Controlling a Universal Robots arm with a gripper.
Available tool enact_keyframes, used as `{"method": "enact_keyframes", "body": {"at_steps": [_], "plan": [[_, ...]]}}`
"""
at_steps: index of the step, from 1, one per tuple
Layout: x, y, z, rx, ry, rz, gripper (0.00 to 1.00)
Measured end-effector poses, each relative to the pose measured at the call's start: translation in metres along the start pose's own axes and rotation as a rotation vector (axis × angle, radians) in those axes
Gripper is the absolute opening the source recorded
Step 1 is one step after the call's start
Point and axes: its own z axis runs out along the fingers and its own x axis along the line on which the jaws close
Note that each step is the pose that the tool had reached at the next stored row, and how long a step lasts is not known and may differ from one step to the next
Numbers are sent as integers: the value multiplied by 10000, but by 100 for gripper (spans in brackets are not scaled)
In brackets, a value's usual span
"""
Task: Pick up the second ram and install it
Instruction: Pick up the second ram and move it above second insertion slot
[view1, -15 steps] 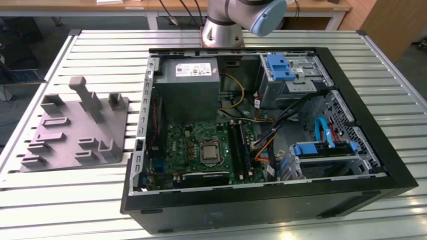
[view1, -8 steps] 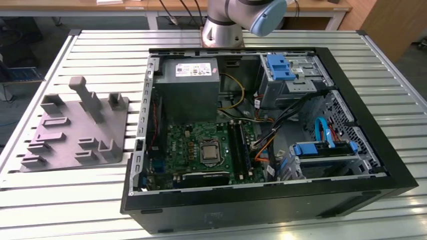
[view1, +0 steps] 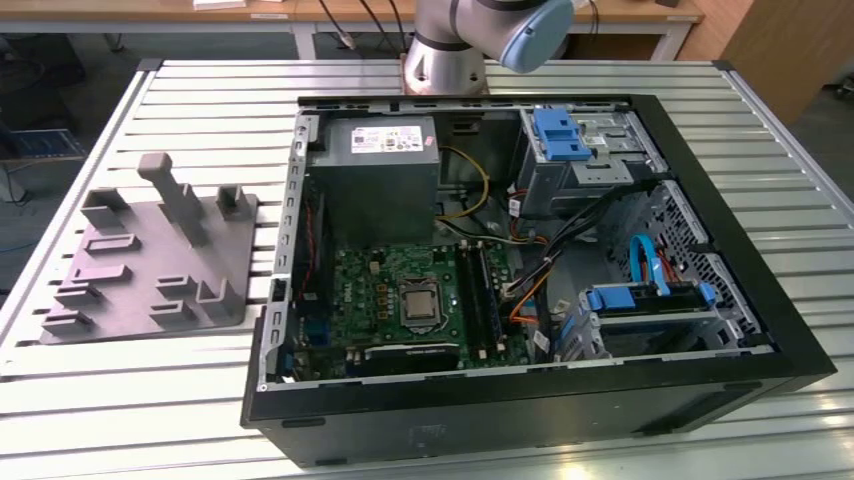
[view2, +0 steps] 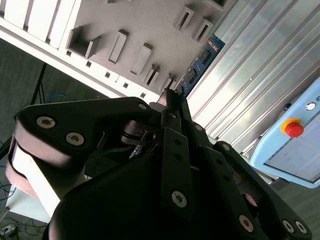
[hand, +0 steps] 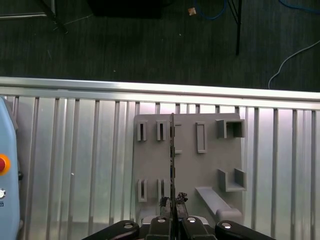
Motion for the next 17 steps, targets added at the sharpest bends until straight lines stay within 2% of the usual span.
{"method": "enact_keyframes", "body": {"at_steps": [17], "plan": [[-4, 5, -148, 0, 0, 0, 14]]}}
